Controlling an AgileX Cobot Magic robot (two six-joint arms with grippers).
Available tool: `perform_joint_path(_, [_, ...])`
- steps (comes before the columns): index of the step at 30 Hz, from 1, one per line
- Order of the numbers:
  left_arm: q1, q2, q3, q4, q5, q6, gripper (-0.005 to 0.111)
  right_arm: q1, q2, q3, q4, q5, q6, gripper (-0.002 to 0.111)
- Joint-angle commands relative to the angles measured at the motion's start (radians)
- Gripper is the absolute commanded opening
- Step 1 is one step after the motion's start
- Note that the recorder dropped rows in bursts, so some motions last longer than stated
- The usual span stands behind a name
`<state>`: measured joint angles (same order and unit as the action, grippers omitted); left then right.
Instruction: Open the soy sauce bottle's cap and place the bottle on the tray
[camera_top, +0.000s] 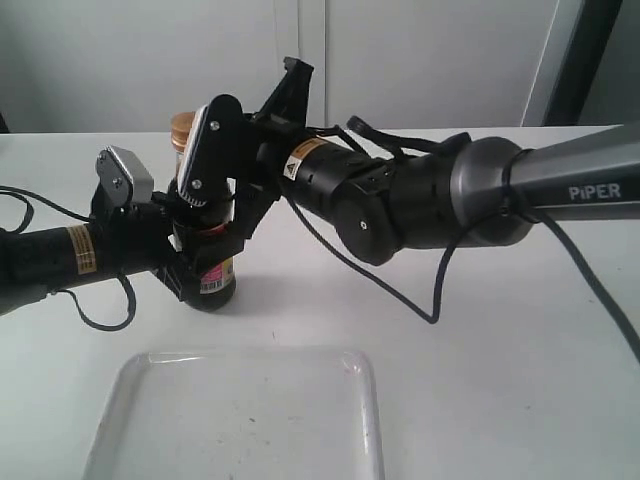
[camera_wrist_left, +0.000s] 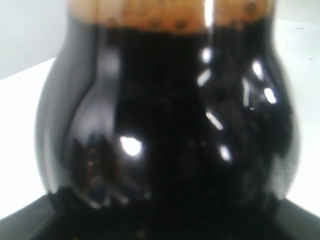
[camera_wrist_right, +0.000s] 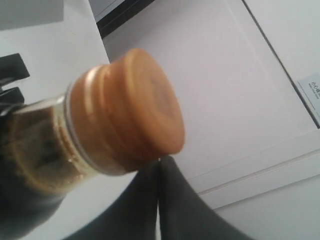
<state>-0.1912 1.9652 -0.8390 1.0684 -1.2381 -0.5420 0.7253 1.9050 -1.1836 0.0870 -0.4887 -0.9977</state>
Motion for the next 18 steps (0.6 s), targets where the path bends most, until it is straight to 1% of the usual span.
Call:
perform_joint_path(1, [-0.003,0.001,0.000,0.034,0.017,-0.006,0.000,0.000,-0.041,-0.007,0.017,0.021,-0.012,0.000])
perform_joint_path(12, [-0.003,0.001,0.000,0.034,0.017,-0.006,0.000,0.004,-0.077,-0.007,0.014,0.123,-0.012,0.000])
perform_joint_path(18, [-0.003,0.001,0.000,0.034,0.017,-0.006,0.000,0.030,-0.077,-0.007,0.014,0.129,-0.012,0.000])
